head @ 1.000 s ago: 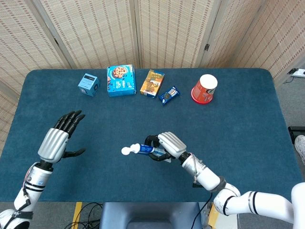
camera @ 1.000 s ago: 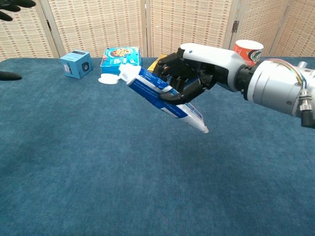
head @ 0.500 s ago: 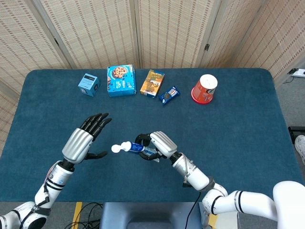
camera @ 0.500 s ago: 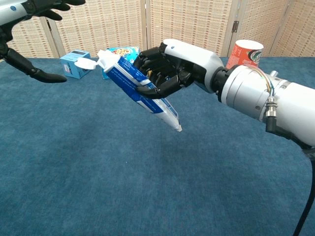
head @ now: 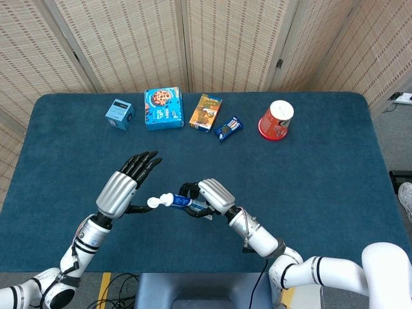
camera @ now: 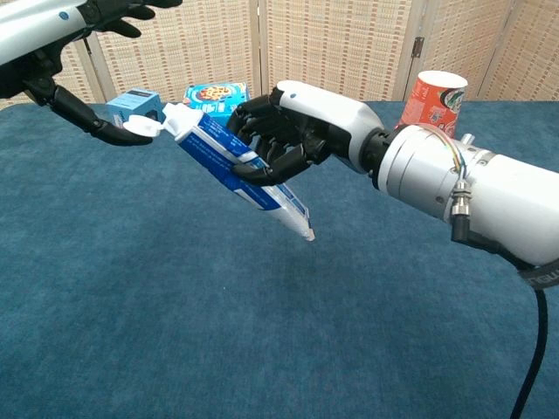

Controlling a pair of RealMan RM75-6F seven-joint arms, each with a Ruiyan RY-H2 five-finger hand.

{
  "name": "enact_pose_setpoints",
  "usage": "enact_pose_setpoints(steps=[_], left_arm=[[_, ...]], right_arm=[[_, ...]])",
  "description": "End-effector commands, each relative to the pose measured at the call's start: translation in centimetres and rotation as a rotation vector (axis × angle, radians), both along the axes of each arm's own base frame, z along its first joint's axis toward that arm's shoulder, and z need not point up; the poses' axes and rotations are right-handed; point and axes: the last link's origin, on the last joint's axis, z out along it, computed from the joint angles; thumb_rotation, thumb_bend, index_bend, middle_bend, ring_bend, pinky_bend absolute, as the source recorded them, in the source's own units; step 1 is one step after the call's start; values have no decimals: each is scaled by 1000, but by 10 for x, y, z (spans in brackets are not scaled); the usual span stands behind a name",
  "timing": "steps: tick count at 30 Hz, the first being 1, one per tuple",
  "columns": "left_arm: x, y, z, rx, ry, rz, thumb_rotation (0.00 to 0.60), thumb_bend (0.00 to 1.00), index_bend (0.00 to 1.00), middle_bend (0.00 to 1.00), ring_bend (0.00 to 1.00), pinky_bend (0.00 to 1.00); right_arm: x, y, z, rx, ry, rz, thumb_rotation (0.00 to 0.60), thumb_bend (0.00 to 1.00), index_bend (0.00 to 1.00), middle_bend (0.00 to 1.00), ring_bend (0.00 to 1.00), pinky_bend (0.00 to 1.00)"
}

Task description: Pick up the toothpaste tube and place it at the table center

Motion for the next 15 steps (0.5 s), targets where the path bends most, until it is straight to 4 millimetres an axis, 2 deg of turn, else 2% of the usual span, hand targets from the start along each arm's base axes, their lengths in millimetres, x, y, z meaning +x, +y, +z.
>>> enact_pose_setpoints(steps=[1,15], left_arm=[[2,0,0,1,-1,-4,600,61,0,51,69,139],[11,4,5,8,-8,-13,600,61,0,51,69,139]], right_arm=[[0,0,-1,1,6,0,600,646,687,665,538,481],[0,-1,-6,-5,58,10,600,658,693,665,538,481]])
